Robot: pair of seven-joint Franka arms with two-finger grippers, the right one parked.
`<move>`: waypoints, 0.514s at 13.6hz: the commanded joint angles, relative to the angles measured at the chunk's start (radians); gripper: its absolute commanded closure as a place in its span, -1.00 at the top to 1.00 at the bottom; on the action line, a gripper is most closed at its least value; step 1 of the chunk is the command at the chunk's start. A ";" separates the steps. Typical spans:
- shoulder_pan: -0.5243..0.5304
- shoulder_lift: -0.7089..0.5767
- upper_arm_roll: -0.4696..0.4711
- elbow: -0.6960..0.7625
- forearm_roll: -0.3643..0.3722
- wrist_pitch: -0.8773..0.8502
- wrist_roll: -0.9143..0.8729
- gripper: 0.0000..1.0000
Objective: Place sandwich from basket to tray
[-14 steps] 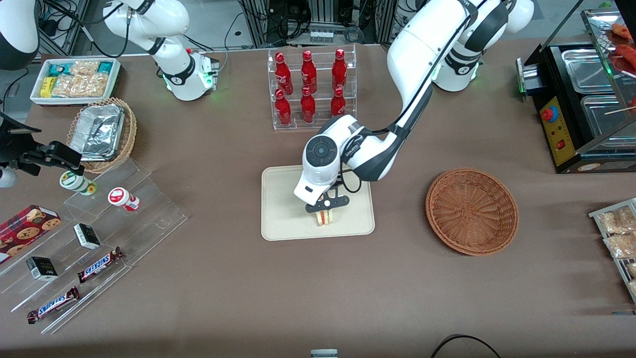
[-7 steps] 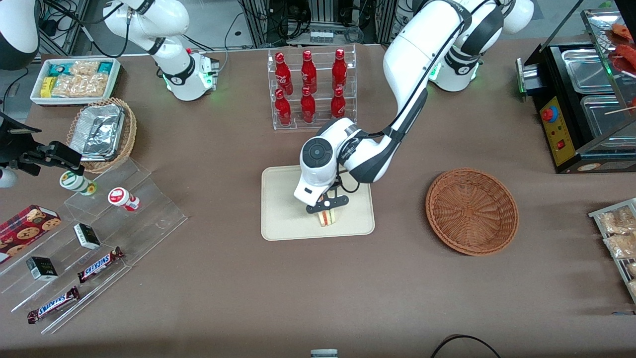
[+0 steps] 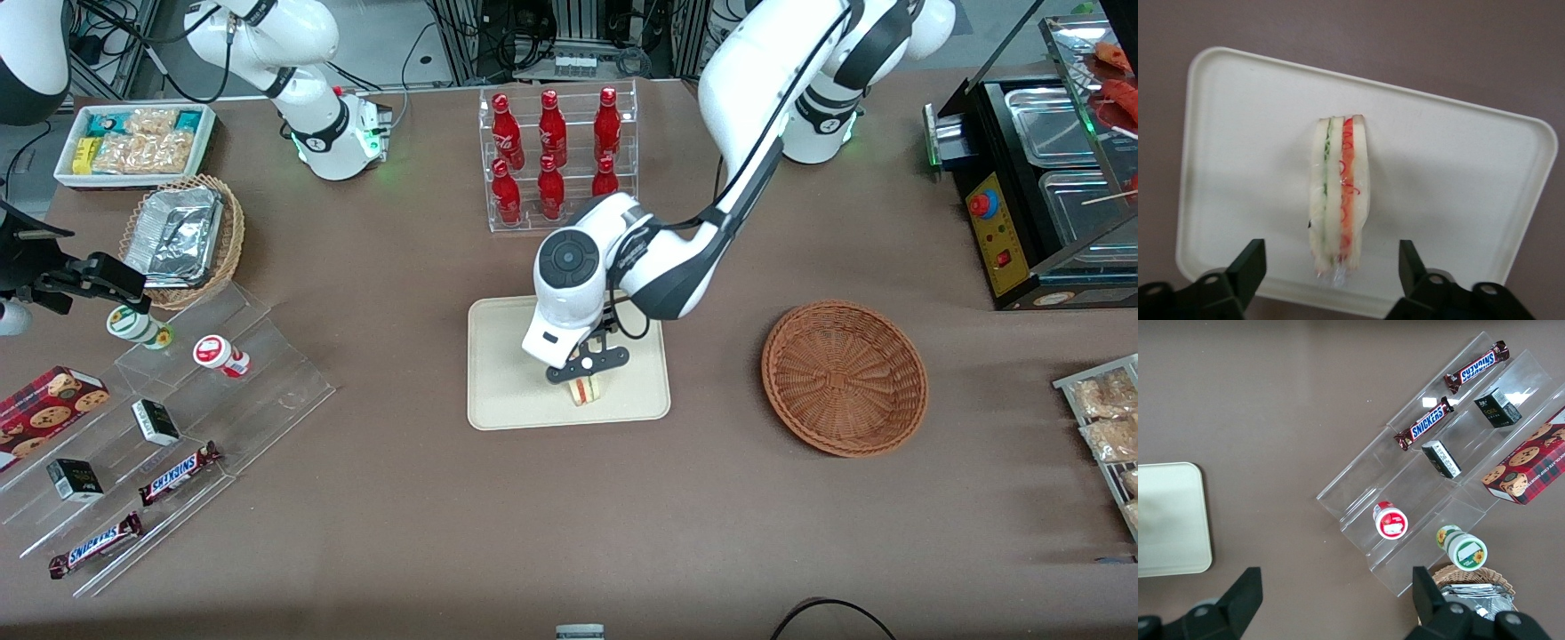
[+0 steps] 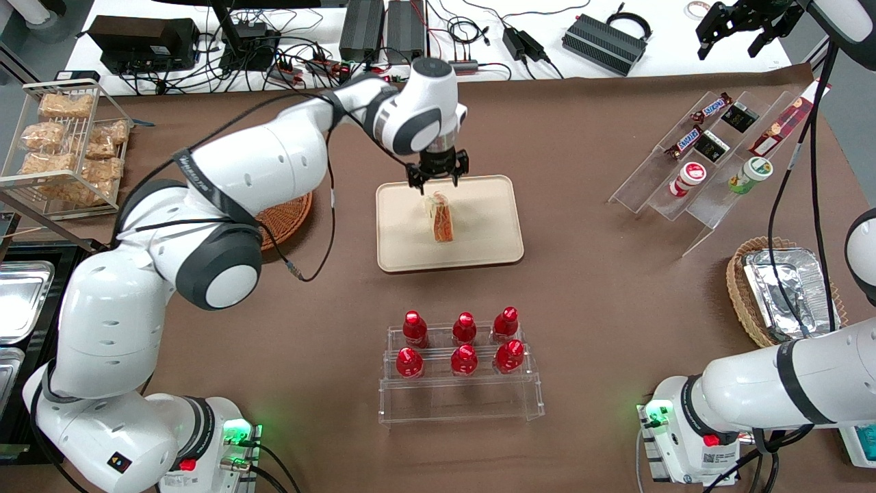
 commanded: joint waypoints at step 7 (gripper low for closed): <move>0.115 -0.239 0.038 -0.087 0.003 -0.244 0.261 1.00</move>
